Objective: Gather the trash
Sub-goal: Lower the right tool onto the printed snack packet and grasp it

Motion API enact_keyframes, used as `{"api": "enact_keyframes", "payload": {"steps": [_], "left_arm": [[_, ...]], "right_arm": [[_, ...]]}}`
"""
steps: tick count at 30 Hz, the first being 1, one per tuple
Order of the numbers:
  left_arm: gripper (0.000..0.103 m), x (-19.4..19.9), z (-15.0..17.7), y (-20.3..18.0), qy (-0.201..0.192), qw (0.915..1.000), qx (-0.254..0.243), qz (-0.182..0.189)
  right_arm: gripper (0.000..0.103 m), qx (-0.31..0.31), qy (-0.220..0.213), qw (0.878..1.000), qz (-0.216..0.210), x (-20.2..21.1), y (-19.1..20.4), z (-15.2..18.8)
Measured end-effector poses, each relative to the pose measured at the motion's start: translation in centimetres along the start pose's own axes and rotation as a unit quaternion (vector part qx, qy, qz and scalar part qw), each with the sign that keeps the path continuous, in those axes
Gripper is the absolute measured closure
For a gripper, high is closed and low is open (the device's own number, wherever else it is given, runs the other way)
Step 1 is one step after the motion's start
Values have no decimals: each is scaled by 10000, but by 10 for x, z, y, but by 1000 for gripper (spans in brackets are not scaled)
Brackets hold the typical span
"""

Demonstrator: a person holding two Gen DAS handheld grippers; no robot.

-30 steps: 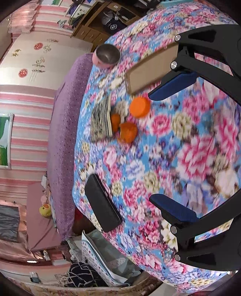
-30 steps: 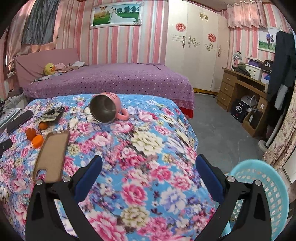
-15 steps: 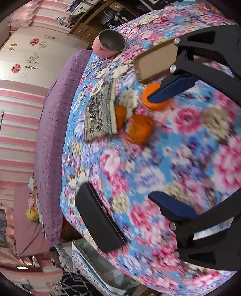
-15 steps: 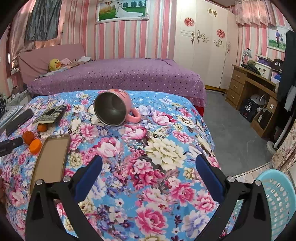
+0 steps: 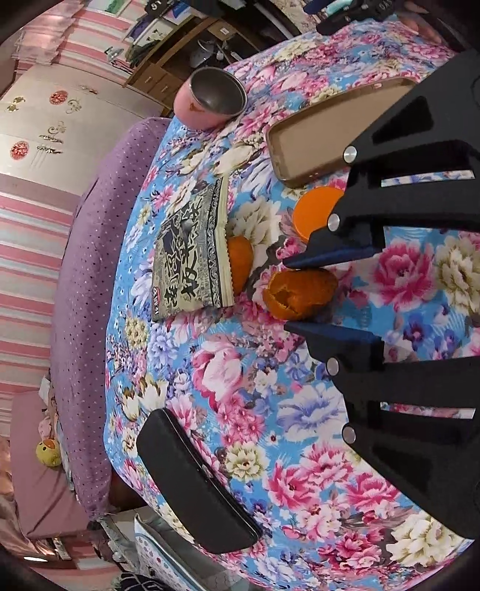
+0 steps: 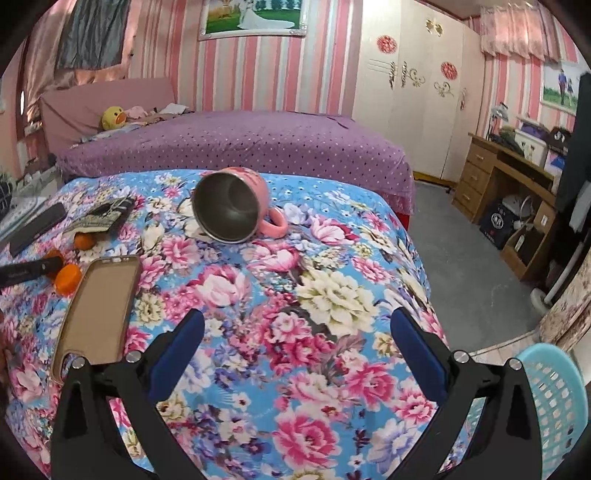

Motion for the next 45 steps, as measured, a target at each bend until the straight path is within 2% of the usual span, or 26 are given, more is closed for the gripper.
{"api": "enact_keyframes", "payload": {"steps": [10, 13, 19, 22, 27, 33, 40, 45], "left_arm": [[76, 44, -2, 64, -321, 9979, 65, -563], [76, 54, -8, 86, -437, 9970, 306, -569], [76, 65, -13, 127, -567, 9935, 548, -827], [76, 69, -15, 146, -629, 9905, 501, -1116], [76, 71, -17, 170, -632, 9886, 780, -1121], [76, 72, -20, 186, -661, 9854, 921, -1269], [76, 75, -25, 186, -709, 9853, 1015, -1176], [76, 76, -27, 180, -729, 9860, 984, -1131]], "right_arm": [[5, 315, -116, 9990, -288, 6, 55, -12], [5, 514, -123, 9977, -429, 3, 83, -22], [5, 832, -212, 9933, -778, -1, 137, -47], [5, 972, -260, 9907, -917, -4, 161, -59], [5, 953, -247, 9880, -1189, -16, 193, -79], [5, 1104, -79, 9854, -1296, -38, 222, -83], [6, 1167, 302, 9832, -1372, -78, 240, -84], [13, 1035, 726, 9813, -1454, -111, 243, -79]]}}
Point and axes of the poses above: each gripper's, at about its wrist camera, not at the fingertips, and x roughly against the way its jaws point, y to its left, z to its underside, the point moved 9 cm from there along -x, roughly the way its jaws point
